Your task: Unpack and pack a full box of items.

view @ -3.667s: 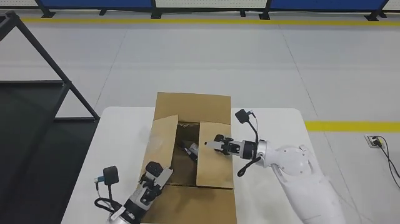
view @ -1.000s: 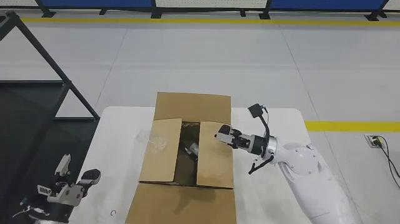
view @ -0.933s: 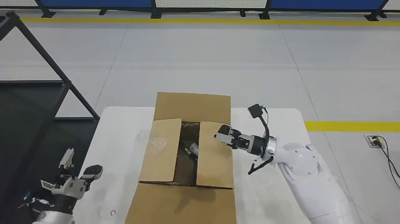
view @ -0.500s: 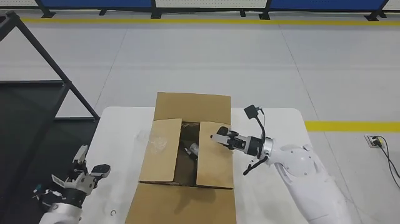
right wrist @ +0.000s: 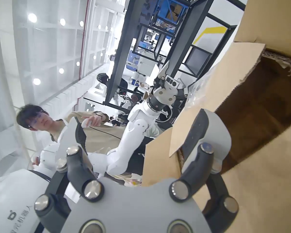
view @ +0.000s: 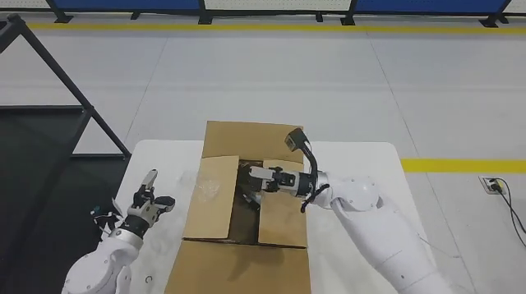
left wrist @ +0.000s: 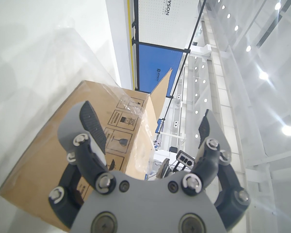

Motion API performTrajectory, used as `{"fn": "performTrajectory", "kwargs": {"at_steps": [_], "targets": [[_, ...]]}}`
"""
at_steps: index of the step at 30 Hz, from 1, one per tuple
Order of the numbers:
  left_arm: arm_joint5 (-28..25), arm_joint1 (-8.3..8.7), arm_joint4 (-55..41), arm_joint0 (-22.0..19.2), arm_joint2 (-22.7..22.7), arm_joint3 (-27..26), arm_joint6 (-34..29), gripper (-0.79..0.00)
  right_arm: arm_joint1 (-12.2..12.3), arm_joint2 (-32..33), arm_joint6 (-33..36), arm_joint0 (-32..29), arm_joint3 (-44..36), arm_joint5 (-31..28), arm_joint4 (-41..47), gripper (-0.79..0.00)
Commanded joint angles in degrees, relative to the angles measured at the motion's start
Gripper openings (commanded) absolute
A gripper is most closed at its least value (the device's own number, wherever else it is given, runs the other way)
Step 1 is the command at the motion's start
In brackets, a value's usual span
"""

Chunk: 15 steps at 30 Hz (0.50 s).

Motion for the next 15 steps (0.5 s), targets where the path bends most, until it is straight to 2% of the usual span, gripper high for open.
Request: {"fn": "performTrajectory", "kwargs": {"at_steps": [1, 8, 10, 15], "targets": [[-0.1, -0.01, 0.4, -0.3, 0.3, 0.5, 0.1, 0.0, -0.1, -0.1, 0.0, 0.2, 0.3, 0.1, -0.2, 0.0], [-0.1, -0.01, 0.4, -0.3, 0.3, 0.5, 0.1, 0.0, -0.1, -0.2, -0.2, 0.1, 0.1, 0.2, -0.3, 0.0], [0.0, -0.03, 0.4, -0.3, 0.9, 0.4, -0.3, 0.0, -0.2, -1.0, -1.3, -1.0, -2.5, 0.8, -2.2, 0.0], [4.9, -0.04, -2.2, -3.8, 2.5, 2.5, -3.5, 0.0, -0.9, -4.0, -0.3, -1.1, -5.0, 3.8, -4.7, 0.0]]}}
